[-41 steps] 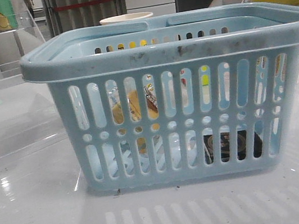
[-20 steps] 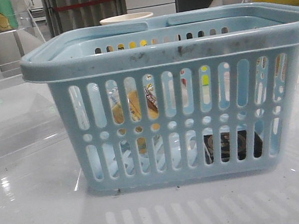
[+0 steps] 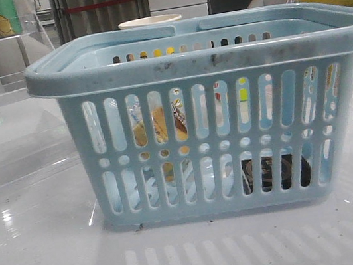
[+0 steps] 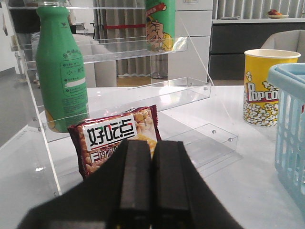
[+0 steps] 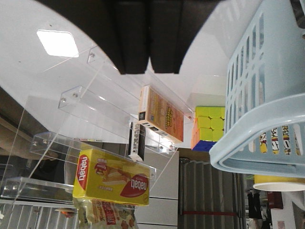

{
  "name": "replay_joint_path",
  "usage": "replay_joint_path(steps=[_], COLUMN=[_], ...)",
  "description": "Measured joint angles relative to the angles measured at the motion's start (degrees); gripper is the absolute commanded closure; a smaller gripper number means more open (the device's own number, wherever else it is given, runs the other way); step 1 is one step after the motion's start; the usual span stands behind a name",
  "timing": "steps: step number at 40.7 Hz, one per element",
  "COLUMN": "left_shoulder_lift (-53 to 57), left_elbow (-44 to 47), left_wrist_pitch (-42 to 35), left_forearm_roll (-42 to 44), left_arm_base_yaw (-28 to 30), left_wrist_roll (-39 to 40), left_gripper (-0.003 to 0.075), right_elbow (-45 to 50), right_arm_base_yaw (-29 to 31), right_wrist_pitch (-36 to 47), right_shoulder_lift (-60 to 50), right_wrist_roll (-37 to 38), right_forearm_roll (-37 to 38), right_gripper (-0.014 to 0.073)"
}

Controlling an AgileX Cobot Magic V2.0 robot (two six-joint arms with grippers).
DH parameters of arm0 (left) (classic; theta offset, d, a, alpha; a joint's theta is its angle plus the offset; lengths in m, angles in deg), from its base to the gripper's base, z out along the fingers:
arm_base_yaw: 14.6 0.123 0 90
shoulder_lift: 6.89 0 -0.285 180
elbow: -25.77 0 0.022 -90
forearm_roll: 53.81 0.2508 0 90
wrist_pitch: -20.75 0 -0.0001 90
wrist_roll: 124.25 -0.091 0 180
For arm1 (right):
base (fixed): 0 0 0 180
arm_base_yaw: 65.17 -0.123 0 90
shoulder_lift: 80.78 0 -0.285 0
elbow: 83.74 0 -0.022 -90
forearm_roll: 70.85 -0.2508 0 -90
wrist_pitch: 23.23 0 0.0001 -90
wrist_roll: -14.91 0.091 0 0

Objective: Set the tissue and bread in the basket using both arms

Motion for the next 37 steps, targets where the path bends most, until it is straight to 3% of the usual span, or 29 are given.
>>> replay_joint_path(steps=[37], left_shoulder_lift=[0.0], left_elbow=[0.0], left_wrist_pitch=[0.0], left_forearm_roll=[0.11], left_arm_base_yaw=[0.0], left_wrist_roll=[0.0], left_gripper=[0.0627], right_elbow=[0.0], right_arm_base_yaw=[0.0], right_wrist_pitch=[0.0], right_shoulder_lift=[0.0], right_wrist_roll=[0.66], right_forearm_roll=[-0.76], right_gripper=[0.0566])
